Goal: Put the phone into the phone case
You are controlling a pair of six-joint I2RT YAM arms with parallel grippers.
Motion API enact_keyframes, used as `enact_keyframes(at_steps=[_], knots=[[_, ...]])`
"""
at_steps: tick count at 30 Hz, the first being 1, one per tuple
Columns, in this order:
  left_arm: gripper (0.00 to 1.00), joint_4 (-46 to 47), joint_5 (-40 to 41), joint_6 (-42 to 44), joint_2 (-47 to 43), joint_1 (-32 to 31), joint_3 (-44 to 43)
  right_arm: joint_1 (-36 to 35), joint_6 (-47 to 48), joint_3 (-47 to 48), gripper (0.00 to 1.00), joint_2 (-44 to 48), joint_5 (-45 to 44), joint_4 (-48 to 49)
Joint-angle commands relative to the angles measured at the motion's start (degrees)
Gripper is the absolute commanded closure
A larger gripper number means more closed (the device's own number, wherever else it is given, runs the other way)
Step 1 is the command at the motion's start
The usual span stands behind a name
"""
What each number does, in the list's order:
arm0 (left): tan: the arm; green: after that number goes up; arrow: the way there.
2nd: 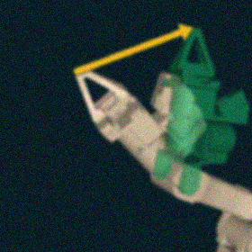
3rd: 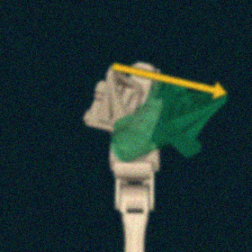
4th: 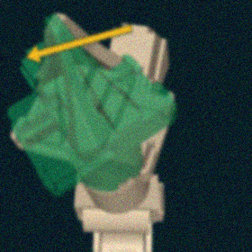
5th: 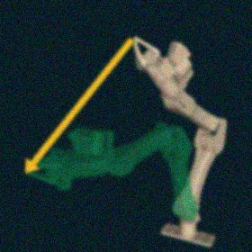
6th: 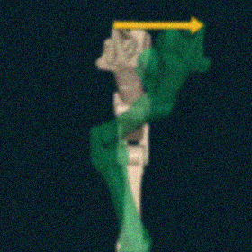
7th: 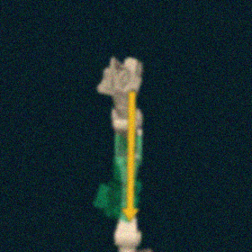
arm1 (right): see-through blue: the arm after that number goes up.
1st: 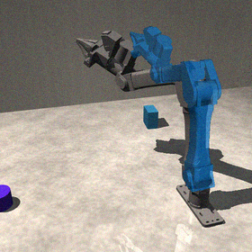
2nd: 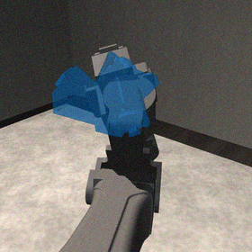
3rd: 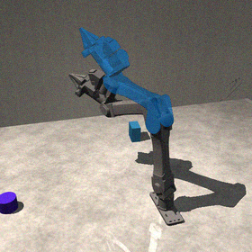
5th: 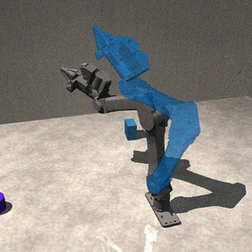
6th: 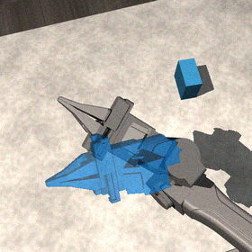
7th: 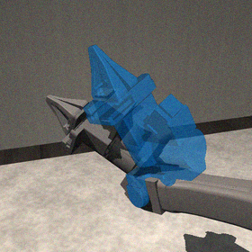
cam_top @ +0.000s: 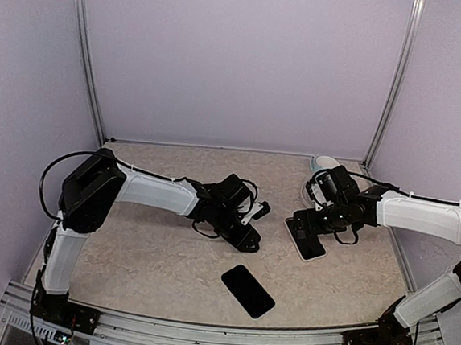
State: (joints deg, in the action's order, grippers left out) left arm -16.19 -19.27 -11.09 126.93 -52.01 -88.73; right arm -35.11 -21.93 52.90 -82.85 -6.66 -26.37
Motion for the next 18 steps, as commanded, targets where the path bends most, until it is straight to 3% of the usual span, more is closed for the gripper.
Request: enact_keyframes(at_steps=[1,4,10,18], knots=[[0.62,-3.78,-1.18,-1.01,0.20,-1.50,-1.14,-1.65,-1.06,-1.14,0.01,2.87,0.65,-2.17],[0.48,-3.00,0.72,-0.69,-1.17,-1.43,-1.32,-4.85,-1.64,-1.13,0.01,4.34,1.21,-2.50],[0.31,0.57,3.35,0.02,-7.30,-0.65,-0.99,-16.87,-5.66,1.12,0.01,2.11,0.68,-6.45],[0.25,5.49,14.41,-7.38,-18.24,7.38,8.64,-32.00,-4.95,9.98,0.01,-10.18,-0.51,-9.54]])
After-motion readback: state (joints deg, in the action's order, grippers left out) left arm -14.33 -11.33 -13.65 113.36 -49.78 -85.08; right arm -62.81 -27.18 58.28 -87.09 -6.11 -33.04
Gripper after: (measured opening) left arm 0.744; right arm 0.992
